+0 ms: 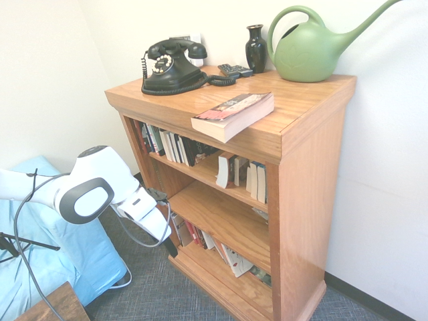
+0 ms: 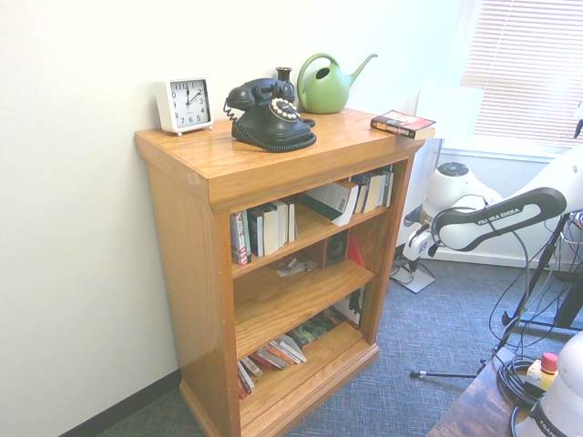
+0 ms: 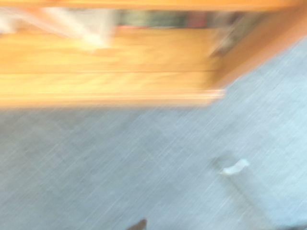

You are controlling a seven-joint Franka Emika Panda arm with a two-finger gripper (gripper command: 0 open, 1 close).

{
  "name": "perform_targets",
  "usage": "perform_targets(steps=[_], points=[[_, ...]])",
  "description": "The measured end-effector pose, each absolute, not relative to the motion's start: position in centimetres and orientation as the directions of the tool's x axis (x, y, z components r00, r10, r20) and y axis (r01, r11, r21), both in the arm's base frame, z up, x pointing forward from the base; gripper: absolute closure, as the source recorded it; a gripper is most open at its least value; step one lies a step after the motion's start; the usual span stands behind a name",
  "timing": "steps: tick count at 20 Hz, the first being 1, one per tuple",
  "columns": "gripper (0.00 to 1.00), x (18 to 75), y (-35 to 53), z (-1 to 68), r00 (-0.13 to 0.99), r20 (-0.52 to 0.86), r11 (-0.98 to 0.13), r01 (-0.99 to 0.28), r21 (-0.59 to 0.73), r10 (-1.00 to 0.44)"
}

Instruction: Organize the shelf

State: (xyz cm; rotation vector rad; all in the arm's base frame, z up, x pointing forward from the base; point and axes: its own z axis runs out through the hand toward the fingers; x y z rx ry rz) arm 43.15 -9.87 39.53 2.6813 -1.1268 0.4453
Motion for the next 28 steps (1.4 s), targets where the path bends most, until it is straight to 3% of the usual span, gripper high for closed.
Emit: perform_targets(steps=[6, 13, 19, 28], points=[[0.0, 41.5, -15.6, 48.0, 0.634, 0.606, -0.675, -0.709, 0.205, -0.481], [0.0, 41.8, -16.0, 54.3, 0.592, 0.792, -0.608, -0.687, 0.398, -0.15], [0.0, 42.9, -14.0, 56.8, 0.522, 0.838, -0.576, -0.641, 0.508, 0.159], [0.0, 43.0, -13.5, 55.9, 0.413, 0.83, -0.603, -0.571, 0.557, 0.376]])
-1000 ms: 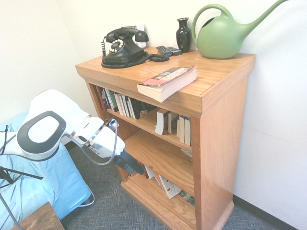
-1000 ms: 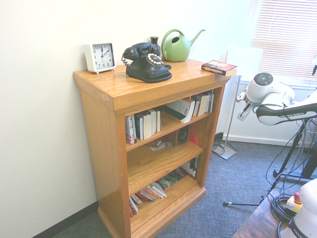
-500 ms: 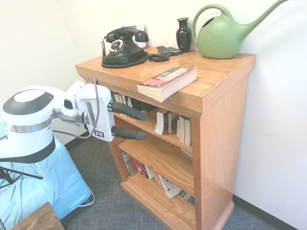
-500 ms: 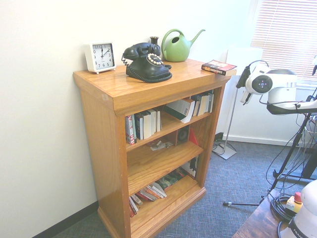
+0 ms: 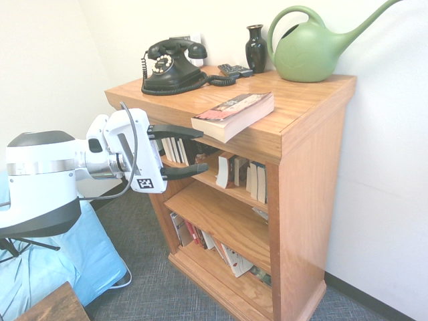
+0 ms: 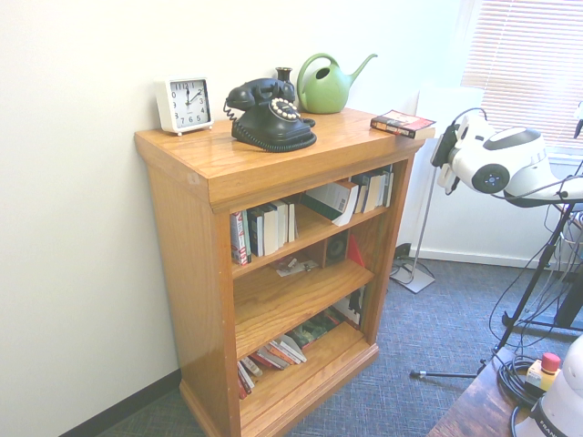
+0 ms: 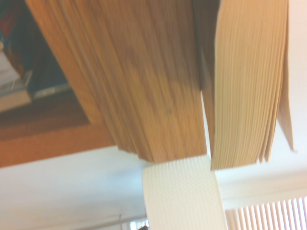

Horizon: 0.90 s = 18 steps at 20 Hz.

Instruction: Organize the shelf

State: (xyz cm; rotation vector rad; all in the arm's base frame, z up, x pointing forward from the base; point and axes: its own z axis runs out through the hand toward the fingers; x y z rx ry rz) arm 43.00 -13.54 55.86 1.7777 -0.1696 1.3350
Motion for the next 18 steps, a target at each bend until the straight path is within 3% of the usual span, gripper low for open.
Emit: perform_targets(steps=[18], points=[[0.0, 46.6, -10.3, 56.4, 0.297, 0.807, -0.679, -0.436, 0.59, 0.51]])
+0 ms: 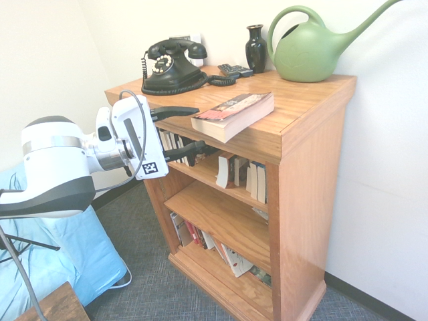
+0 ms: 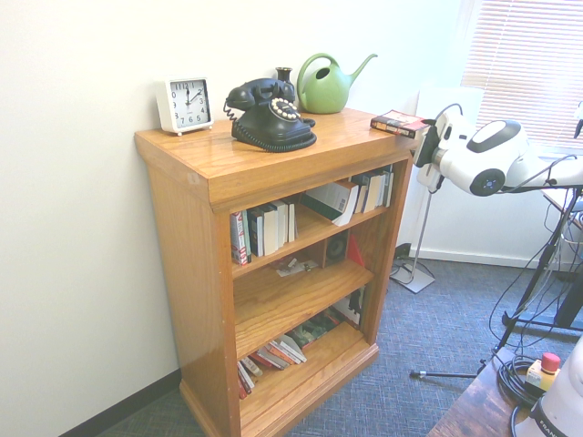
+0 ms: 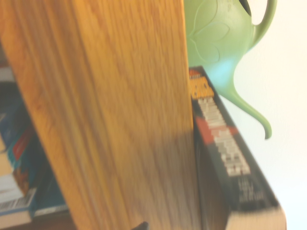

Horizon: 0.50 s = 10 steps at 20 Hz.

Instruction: Organize the shelf

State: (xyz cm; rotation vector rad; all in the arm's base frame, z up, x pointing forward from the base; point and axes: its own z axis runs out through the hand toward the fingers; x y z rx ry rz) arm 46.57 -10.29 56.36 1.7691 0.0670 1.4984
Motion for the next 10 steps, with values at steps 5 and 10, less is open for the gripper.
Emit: perform_targets(steps=[5, 10], points=[[1.0, 49.2, -11.1, 56.9, 0.299, 0.803, -0.667, -0.448, 0.595, 0.516], [1.0, 50.2, -11.3, 57.1, 0.299, 0.804, -0.664, -0.454, 0.594, 0.515]])
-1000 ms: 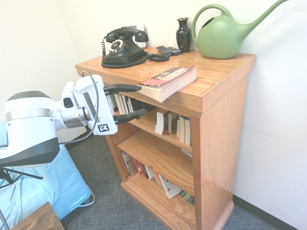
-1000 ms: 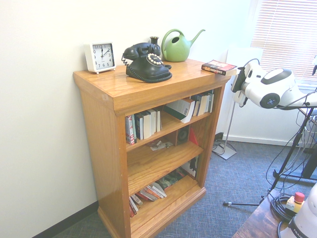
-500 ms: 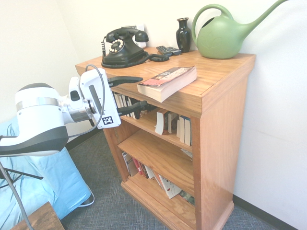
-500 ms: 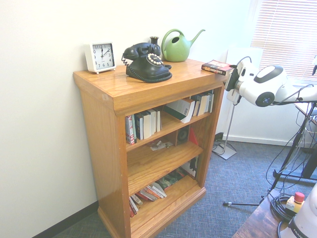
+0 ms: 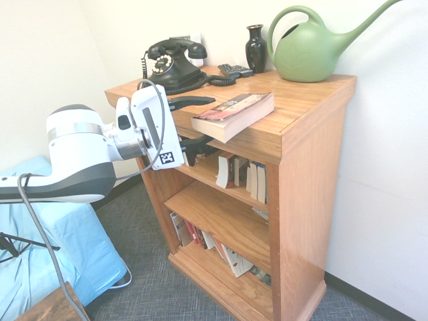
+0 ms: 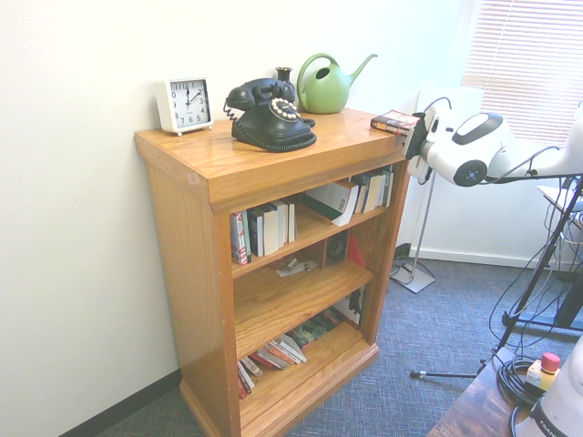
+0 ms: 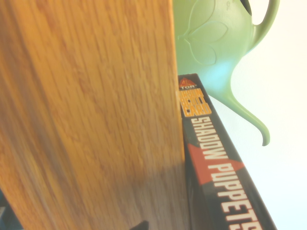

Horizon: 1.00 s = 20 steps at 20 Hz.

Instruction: Organize the shelf

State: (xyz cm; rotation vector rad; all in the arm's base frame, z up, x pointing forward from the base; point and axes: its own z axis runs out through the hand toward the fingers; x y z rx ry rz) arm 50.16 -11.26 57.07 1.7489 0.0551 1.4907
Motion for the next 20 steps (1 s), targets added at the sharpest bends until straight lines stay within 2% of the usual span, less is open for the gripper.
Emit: perform_targets(steps=[20], points=[[1.0, 51.08, -11.85, 56.65, 0.312, 0.818, -0.662, -0.481, 0.575, 0.484]])
